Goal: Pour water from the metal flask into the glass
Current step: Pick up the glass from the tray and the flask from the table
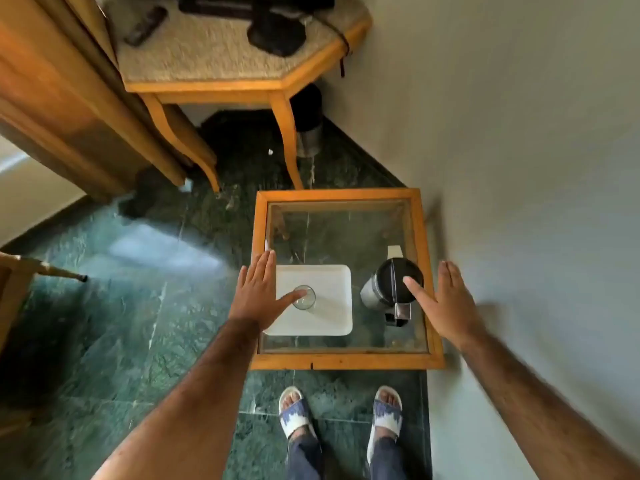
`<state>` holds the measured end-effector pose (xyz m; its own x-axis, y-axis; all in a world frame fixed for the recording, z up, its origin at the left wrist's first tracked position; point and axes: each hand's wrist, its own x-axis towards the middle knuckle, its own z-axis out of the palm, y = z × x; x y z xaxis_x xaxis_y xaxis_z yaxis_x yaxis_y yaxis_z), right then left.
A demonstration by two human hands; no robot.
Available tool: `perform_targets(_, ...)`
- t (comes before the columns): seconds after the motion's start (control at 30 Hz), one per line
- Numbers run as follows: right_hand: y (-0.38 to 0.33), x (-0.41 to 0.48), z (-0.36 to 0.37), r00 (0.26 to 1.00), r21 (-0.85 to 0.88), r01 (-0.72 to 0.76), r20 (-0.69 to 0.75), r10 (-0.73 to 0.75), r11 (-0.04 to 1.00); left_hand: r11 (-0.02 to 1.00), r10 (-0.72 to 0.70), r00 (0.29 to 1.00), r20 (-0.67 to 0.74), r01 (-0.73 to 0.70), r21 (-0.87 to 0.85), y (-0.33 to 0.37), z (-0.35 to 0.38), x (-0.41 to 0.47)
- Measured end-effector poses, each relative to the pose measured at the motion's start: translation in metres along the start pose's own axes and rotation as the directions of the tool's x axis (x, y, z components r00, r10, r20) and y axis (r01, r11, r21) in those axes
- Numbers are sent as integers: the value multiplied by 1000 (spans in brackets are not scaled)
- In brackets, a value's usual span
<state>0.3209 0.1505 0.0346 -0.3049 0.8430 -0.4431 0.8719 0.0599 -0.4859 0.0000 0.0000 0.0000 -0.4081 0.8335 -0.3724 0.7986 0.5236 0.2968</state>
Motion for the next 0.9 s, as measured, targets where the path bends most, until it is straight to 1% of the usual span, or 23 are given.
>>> perform_targets(0.1,35,-3,42,989,198,-147,24,145,969,999,-30,998,56,31,-22,-16,52,12)
perform_targets(0.2,58,-8,83,976,385,-216,88,198,897,980,-104,984,141,126,-151,-23,94,19)
perform_targets(0.27,63,-7,102,962,475,-270,163,218,838,955,-137,974,178,177,-238,-24,117,27)
perform_targets(0.33,62,-12,112,958,577,-288,179,225,764,927,-161,972,173,209,-311,-25,135,33)
perform_targets(0.43,57,-14,122,977,701,-205,109,182,683,862,-221,961,166,272,-427,-27,165,40)
perform_targets(0.5,59,-10,130,988,760,-139,58,146,635,793,-259,956,136,291,-535,-28,180,43)
perform_targets(0.6,63,-4,140,994,868,-24,-30,101,496,677,-325,943,70,284,-679,-25,194,46)
perform_targets(0.7,60,1,149,989,926,56,-102,104,373,606,-377,926,24,265,-750,-24,202,50)
perform_targets(0.77,57,4,158,983,943,110,-151,108,313,571,-395,919,-2,244,-784,-25,209,52)
perform_targets(0.9,49,7,169,950,937,227,-273,151,264,535,-402,915,-33,206,-820,-28,222,56)
